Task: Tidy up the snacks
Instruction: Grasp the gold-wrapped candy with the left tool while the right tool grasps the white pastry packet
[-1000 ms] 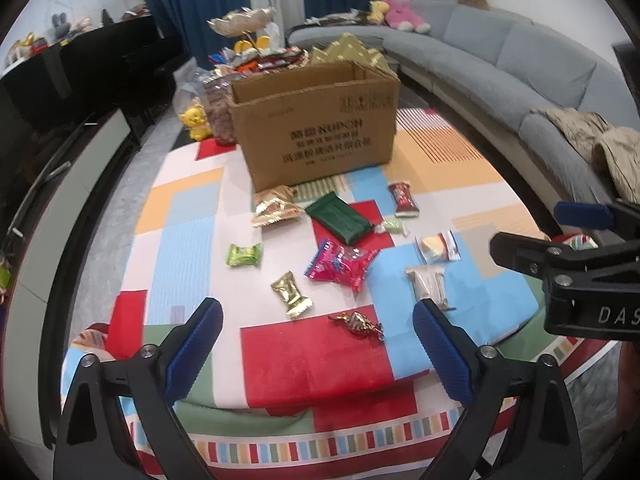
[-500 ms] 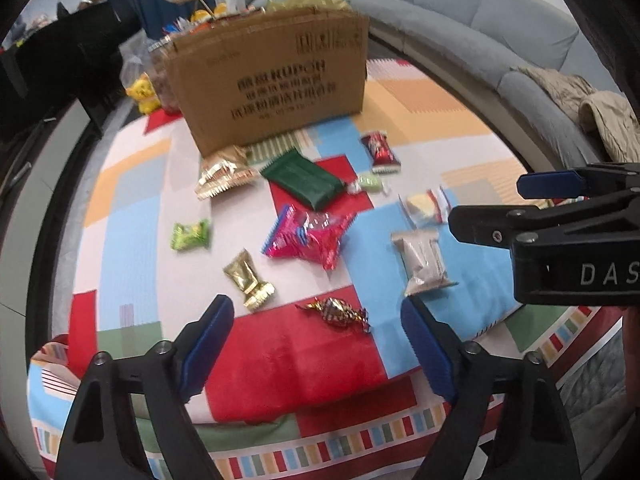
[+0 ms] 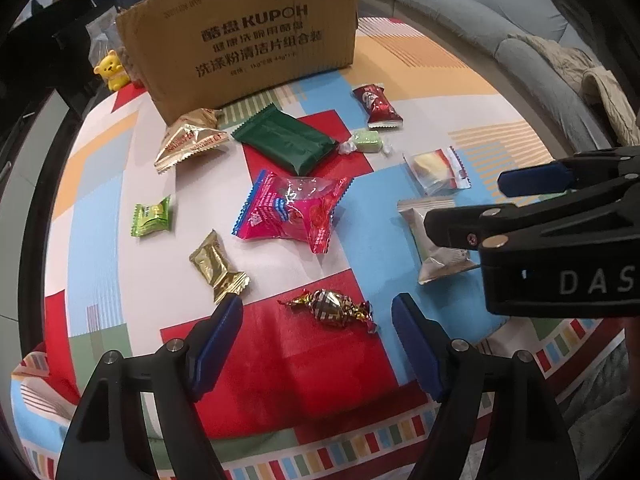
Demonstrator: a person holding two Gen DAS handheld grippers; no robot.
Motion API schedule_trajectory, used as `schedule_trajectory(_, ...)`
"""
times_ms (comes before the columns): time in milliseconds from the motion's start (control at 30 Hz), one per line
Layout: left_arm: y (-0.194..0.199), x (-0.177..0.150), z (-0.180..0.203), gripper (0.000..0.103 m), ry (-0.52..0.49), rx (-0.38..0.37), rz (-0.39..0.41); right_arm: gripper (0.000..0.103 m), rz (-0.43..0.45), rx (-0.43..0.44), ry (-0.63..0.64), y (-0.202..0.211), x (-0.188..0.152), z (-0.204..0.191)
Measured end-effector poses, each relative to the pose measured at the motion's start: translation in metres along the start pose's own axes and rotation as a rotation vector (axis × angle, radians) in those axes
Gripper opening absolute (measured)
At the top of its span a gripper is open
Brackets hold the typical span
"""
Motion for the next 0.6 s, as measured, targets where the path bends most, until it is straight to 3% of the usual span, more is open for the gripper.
schedule_trajectory(167, -0.009, 0.001, 0.004, 0.068, -0.026, -0.010, -0.009, 0.071, -0.035, 0.009, -0.009, -0.014, 0.002, 0.001)
schedule_trajectory(500, -0.025, 0.002, 0.008, 0.057, -0.057, -0.014, -0.032, 0.071, -0.055, 0.010, 0.004, -0.027, 0.008, -0.005)
schedule_trajectory(600, -0.028, 0.002, 0.008, 0.054, -0.058, -0.018, -0.040, 0.066, -0.069, 0.009, 0.005, -0.034, 0.009, -0.006)
Point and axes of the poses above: each gripper's, at about its wrist camera, not at the fingertips, and y roughly against the way its jaws point, z to its right, x to its top, the point moved 5 cm from there along -y, roughly the way its jaws point, and after that the axes turned 10 degrees about -z, right-handed, at the moved point
